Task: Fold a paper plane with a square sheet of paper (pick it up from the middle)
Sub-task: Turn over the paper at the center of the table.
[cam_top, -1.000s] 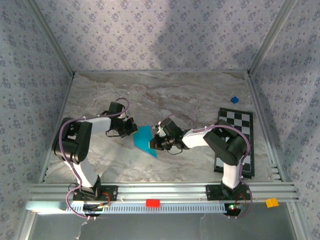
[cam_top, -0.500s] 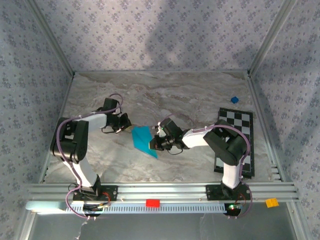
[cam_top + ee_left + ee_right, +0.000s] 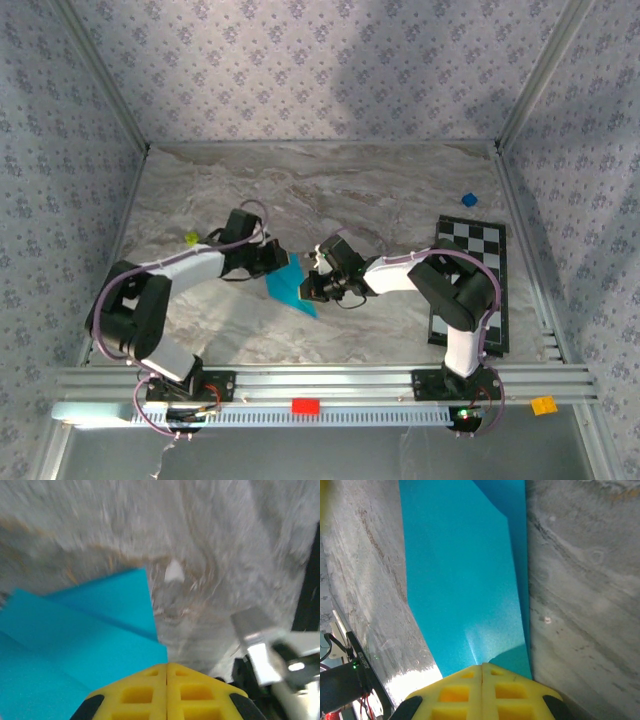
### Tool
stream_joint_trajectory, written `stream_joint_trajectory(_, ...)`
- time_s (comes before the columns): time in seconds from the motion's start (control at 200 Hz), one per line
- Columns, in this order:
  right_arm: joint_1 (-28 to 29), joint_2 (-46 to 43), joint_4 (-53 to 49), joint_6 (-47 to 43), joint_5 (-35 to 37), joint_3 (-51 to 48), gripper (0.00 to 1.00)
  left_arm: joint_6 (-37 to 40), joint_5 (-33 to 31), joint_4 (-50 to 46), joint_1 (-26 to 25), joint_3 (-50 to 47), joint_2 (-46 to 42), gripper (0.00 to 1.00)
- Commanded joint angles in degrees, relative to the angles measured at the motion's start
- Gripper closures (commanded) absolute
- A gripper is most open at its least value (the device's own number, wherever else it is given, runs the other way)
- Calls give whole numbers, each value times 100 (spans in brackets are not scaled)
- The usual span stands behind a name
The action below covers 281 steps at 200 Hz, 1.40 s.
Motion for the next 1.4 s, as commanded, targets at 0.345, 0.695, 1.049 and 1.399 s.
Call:
stream_joint_trajectory(0.345, 155, -800, -1264, -308, 129, -337, 96, -126, -413, 365, -102, -631, 659, 98)
stream_joint_trajectory(0.695, 349, -812, -1554, -468, -4, -932, 97, -65, -393, 304, -107, -581, 669, 98)
stream_joint_trajectory(1.049, 310, -1907, -1312, 750, 503, -1208, 81, -221, -359, 292, -106, -583, 563, 99)
stream_joint_trajectory(1.399, 405, -1746, -701, 1435, 505, -1355, 65, -436, -212, 427, -99, -684, 517, 99)
